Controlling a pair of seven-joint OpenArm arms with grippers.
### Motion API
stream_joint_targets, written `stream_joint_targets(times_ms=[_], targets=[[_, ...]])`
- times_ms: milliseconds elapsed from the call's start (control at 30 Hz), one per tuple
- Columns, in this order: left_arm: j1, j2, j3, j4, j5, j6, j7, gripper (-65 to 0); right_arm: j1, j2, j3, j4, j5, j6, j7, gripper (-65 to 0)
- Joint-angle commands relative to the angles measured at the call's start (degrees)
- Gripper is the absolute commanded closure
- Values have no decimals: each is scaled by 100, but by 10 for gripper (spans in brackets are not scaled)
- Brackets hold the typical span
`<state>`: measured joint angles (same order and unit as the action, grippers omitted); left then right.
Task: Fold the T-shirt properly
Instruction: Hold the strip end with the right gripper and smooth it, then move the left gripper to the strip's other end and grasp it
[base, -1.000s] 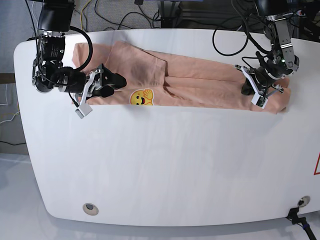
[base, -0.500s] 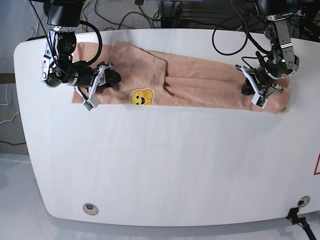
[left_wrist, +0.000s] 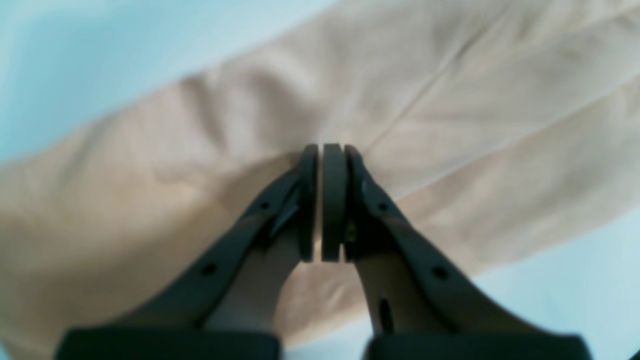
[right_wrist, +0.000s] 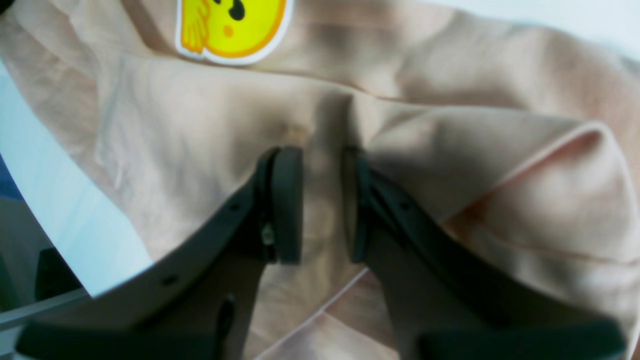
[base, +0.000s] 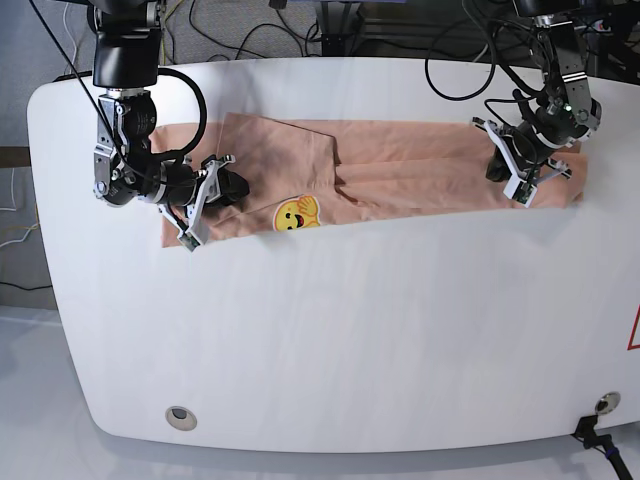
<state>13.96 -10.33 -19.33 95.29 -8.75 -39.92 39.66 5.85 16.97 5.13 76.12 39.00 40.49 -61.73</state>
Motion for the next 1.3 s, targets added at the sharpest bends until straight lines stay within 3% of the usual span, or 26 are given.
stream_joint_targets(times_ms=[0, 100, 300, 467, 600, 833, 1067, 1267], targets=[[-72, -62, -181, 419, -87, -8, -129, -1, -9, 13, -33, -3, -274, -49, -328, -135], [-231, -62, -480, 770, -96, -8, 285, -33, -18, 13, -33, -3, -274, -49, -328, -135], [-978, -62, -1605, 955, -87, -8, 1331, -347, -18, 21, -33, -3, -274, -49, -319, -136], [-1268, -290, -2300, 709, -413, -8, 2122, -356, -18, 13, -33, -12, -274, -49, -310, -136], [-1224, -677, -2669, 137, -1221, -8, 2236, -356, -18, 13, -42, -20, -274, -49, -310, -136], [-1066, -1205, -2722, -926, -2355, -8, 2351, -356, -18, 13, -42, -20, -274, -49, -310, -136], [-1057, -1504, -2625, -1612, -2391, -8, 2342, -356, -18, 13, -42, -20, -274, -49, -310, -136], [-1057, -1539, -2352, -1823, -2391, -8, 2333, -356, -26, 4, -42, -20, -274, -49, -310, -133]])
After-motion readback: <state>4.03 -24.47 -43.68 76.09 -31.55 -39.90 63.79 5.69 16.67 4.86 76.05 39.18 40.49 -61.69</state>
